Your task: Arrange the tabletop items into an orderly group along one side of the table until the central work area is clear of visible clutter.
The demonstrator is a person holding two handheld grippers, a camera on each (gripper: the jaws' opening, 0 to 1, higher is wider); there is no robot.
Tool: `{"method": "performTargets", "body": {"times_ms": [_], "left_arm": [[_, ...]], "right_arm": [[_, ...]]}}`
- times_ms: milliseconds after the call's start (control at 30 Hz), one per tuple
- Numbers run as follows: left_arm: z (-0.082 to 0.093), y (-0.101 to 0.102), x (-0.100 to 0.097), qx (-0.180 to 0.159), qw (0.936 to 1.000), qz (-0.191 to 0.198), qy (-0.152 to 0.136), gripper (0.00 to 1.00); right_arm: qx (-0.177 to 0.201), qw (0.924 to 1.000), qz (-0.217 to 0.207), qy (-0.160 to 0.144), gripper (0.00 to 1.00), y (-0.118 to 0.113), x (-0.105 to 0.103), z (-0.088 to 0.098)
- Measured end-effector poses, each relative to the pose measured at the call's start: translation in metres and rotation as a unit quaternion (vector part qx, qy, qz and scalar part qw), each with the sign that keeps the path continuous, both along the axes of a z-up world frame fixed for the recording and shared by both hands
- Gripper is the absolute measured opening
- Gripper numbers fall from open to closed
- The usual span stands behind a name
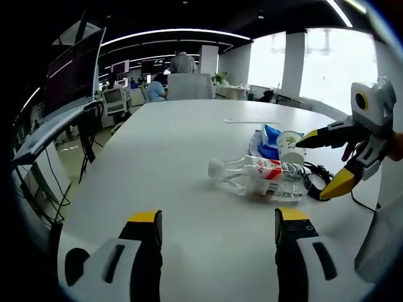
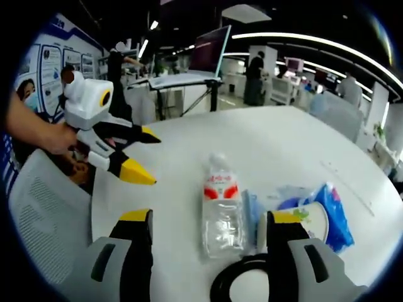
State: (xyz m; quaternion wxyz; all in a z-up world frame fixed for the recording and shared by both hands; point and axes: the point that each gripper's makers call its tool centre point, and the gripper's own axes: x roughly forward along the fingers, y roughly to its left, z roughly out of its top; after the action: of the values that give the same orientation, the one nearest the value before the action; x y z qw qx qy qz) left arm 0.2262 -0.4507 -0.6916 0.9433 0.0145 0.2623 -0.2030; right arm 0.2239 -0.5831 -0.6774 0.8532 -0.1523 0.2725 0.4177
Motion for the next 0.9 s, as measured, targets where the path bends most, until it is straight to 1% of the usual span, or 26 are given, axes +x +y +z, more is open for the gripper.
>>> {"method": "performTargets", "body": {"times_ms": [333,533,733,900], "left_arm": [[-0.004,-0.001,0.005,-0.011,0.9999,0.003,0.005,0.71],[-0.006,-0.004,0.006,-0.017,0.9998,0.003,0.009,0.71],[-0.007,-0.006,0.01,-0.018,0.9998,-0.002,0.011,0.7],[-0.006,-0.004,0.012,-0.02,0.9997,-0.001,0.011,0.7]], "right_arm": [[-0.011,0.9998,0.01,0.011,0.67,0.006,0.004,-0.009],[-0.017,0.9994,0.015,0.025,0.64,0.008,0.006,-0.017],[-0.025,0.9985,0.02,0.044,0.57,0.01,0.009,-0.026],[-0.028,0.9982,0.019,0.05,0.55,0.012,0.011,-0.029]]}}
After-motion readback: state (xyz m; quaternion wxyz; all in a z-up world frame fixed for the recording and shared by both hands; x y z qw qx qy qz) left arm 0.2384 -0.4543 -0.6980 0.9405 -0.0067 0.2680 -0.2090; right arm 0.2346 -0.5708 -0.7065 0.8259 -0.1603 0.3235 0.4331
